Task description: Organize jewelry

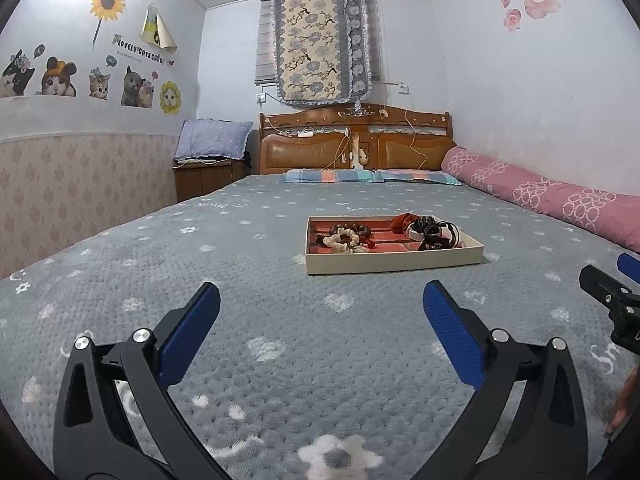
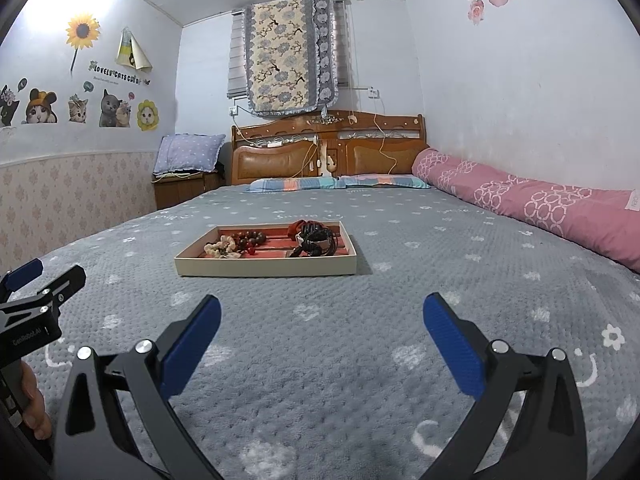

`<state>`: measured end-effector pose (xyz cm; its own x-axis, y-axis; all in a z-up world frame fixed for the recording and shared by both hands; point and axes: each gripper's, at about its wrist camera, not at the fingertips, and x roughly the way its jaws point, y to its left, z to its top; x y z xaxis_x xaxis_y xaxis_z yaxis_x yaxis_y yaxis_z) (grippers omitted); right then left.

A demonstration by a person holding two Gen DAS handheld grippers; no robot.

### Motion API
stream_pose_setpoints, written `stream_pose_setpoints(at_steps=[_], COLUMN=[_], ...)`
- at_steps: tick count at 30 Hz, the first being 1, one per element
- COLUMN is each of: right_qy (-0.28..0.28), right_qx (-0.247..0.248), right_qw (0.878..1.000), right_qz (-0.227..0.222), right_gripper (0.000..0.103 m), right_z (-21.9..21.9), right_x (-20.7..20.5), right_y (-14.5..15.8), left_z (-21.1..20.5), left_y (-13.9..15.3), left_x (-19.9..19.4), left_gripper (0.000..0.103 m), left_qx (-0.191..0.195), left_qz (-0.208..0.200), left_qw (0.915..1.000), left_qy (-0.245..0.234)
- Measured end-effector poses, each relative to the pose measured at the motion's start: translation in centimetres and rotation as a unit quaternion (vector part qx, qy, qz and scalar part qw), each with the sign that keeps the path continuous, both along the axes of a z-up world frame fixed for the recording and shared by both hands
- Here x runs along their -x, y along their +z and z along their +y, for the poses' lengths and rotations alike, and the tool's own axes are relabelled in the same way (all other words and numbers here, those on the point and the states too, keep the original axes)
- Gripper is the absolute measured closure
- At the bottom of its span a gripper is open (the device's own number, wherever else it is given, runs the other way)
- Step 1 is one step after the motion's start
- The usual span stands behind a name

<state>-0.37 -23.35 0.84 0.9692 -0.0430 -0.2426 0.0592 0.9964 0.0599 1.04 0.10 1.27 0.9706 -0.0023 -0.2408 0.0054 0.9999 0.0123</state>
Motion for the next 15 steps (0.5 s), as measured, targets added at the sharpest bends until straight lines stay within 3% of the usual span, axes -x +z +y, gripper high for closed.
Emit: stream_pose_setpoints(at_steps=[15], right_qy=[0.001], right_qx=[0.002], right_qw=[1.000], right_qz=[-0.001], right_gripper=[0.004], right_z=[0.19], right_x=[0.14], right_y=[-0.10], left_z=[0.28], left_y=[-0.01], left_x=[0.15], left_gripper=[0.005], left_qx=[0.001], left_qz=[0.002], left_qw=[1.0000], left_qy=[0.000])
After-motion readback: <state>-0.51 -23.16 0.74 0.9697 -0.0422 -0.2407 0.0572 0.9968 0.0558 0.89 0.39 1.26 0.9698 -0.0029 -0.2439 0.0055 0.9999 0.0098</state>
